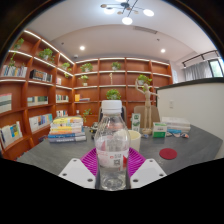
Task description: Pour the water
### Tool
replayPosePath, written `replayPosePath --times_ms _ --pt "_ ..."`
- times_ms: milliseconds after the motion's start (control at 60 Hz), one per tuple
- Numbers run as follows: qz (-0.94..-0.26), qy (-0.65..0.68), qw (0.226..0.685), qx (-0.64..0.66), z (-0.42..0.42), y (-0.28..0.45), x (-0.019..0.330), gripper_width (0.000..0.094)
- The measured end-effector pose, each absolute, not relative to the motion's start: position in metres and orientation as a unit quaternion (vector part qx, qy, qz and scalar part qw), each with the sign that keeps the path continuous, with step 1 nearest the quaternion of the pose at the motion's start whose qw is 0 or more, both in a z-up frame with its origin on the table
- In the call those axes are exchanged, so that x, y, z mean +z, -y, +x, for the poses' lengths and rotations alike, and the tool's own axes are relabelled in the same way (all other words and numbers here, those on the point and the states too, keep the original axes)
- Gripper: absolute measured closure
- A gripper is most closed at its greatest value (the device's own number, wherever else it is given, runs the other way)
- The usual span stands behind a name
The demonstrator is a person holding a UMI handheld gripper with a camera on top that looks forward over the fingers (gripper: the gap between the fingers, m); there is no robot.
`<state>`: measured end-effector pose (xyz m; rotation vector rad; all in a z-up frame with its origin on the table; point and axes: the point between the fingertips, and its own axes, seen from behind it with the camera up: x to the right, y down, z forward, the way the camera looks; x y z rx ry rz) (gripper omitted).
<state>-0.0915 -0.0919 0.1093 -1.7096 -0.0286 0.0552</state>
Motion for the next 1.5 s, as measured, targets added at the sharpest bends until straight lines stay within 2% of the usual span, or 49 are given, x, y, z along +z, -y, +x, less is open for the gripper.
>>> replayPosePath --times_ms 183,300,367,517,650,817,950,1100,1367,1433,1500 --pt "-0.754 -0.026 0.65 0.094 -0.136 0.081 0.119 0.056" --pt "-0.735 -0.093 0.64 0.204 -0.174 0.064 0.134 0.0562" --pt "-0.711 -0.15 0.63 0.275 -0.19 0.058 0.155 0.0561" --pt "-0.614 -0.292 0.592 0.433 -0.188 0.034 0.194 0.0562" --pt "-0.506 -0.405 0.537 0.54 -0.163 0.008 0.203 0.0562" --pt "-0.431 -0.482 0.466 0.604 -0.153 -0.014 0.203 0.0561" --pt "-0.336 -0.533 0.412 0.658 -0.137 -0.02 0.212 0.0562" --pt "-0.265 -0.57 0.366 0.686 -0.121 -0.025 0.21 0.0562" --pt "-0.293 -0.568 0.355 0.682 -0.133 -0.028 0.202 0.0561" --pt "-0.331 -0.553 0.373 0.667 -0.141 -0.027 0.204 0.0561" --pt "-0.385 -0.51 0.415 0.647 -0.15 -0.025 0.218 0.056"
